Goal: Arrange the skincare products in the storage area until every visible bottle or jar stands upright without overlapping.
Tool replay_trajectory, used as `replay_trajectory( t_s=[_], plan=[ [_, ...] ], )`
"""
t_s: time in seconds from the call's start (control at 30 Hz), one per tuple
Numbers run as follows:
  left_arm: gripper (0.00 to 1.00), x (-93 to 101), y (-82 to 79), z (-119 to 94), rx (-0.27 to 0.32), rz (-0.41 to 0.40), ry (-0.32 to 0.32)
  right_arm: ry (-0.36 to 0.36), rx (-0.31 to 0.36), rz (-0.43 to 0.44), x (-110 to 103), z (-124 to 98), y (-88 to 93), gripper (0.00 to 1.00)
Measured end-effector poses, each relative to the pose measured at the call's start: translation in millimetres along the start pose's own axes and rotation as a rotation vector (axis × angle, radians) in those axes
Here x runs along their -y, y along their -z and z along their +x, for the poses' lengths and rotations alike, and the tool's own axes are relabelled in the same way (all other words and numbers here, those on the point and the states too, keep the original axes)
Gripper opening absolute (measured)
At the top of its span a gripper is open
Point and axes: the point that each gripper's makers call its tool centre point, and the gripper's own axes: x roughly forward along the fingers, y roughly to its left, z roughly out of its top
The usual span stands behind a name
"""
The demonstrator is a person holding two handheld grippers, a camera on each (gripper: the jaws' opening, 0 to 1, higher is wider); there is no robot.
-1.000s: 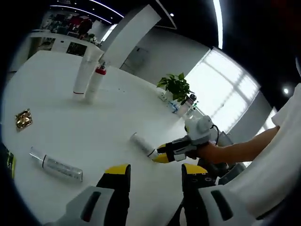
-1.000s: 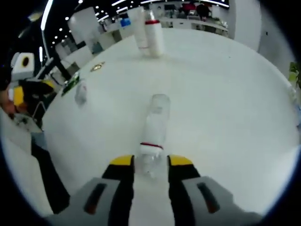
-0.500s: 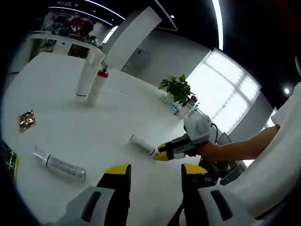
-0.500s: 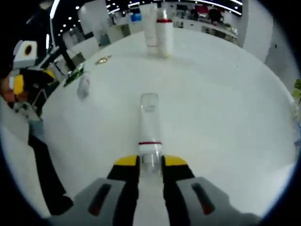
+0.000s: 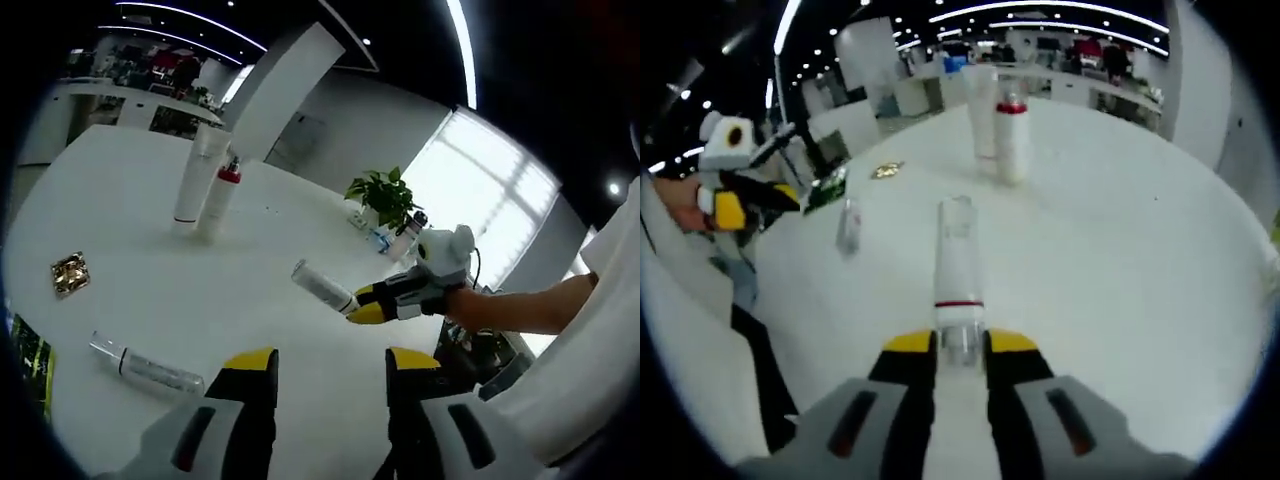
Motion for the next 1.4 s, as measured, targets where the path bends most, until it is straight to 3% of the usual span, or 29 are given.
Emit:
replay_trajectory(
  t_s=[0.23, 0.4, 0.53, 0.73, 0.83, 0.93, 1.27, 1.4],
  plan=[
    [0.46, -1.3, -12.8, 1, 0.041, -0.069, -0.01, -0.104, 0.025, -0.256, -38, -5, -27.0, 0.16],
    [0.5, 0.1, -9.3, 2, 0.025, -0.117, -0.012, -0.213, 0.057, -0.37, -69, -6, -37.4, 0.16],
    [0.52, -0.3, -8.7, 2, 0.055, -0.217, 0.001, -0.256, 0.031, -0.495, -86, -6, -35.6, 0.16],
    [0.5, 0.8, -4.5, -3, 0.066, -0.311, 0.017, -0.33, 0.068, -0.577, -110, -11, -40.3, 0.16],
    [0.43, 2.2, -3.7, -5, 0.076, -0.355, 0.029, -0.355, 0.084, -0.616, -119, -14, -43.0, 0.16],
    [0.28, 4.5, -2.7, -6, 0.075, -0.377, 0.043, -0.365, 0.088, -0.633, -122, -14, -44.4, 0.17],
    [0.26, 6.0, 0.4, -14, 0.115, -0.437, 0.055, -0.395, 0.086, -0.708, -128, -10, -44.3, 0.17],
    [0.23, 7.5, -2.3, -16, 0.128, -0.529, 0.105, -0.399, 0.084, -0.741, -128, -8, -42.2, 0.17]
  ],
)
